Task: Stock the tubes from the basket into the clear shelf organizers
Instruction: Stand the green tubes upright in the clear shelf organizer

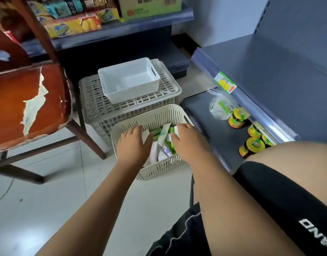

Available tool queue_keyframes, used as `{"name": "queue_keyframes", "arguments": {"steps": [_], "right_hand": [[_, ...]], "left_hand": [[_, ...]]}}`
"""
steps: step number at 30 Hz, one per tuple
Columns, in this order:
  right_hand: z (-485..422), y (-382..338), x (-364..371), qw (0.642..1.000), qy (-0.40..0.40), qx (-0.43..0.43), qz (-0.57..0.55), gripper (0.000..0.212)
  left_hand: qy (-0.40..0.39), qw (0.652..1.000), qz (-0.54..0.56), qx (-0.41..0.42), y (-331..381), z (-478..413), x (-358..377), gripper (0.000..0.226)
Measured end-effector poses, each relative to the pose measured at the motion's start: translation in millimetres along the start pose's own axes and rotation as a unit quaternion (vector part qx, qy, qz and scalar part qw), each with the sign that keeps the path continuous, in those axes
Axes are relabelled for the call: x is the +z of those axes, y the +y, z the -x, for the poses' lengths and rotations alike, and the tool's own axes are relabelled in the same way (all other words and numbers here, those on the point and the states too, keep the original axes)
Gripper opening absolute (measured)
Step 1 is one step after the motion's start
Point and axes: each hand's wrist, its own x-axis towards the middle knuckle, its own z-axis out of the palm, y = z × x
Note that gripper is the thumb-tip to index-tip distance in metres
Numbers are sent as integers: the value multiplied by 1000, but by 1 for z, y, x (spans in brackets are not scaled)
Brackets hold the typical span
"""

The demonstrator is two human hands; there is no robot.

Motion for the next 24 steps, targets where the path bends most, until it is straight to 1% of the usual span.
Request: {"name": "queue_keyframes", "arguments": {"steps": [3, 6, 9, 10, 13, 15, 17, 19, 21, 23, 24], "right_hand": [[-16, 5, 22, 998, -36, 36, -20, 35], [-37, 13, 47, 994, -67, 76, -51, 37], [-58, 16, 73, 989, -91, 94, -71, 30], [-65, 16, 79, 990, -99, 91, -53, 29], [-87, 18, 95, 989, -115, 81, 49, 28], [-102, 18, 107, 981, -147, 101, 78, 33], [-115, 15, 121, 969, -188, 140, 75, 36], [-129, 16, 134, 957, -207, 199, 48, 35], [-141, 20, 145, 944, -226, 241, 6, 35], [-151, 31, 156, 938, -237, 254, -9, 37], [-153, 34, 160, 937, -236, 259, -8, 41]], "left_hand": [[-33, 996, 42, -66, -18, -19, 25, 52], [-55, 991, 51, -109, -34, -38, 49, 48], [-76, 983, 67, -150, -51, -51, 74, 49], [-84, 980, 74, -166, -55, -54, 80, 51], [-102, 966, 115, -209, -67, -66, 101, 59], [-98, 946, 167, -262, -75, -77, 111, 60], [-76, 919, 194, -334, -83, -88, 112, 53], [-69, 886, 229, -398, -90, -100, 117, 52], [-70, 845, 263, -460, -98, -109, 126, 60], [-76, 820, 278, -495, -107, -113, 140, 64], [-86, 816, 271, -503, -111, -113, 147, 62]]}}
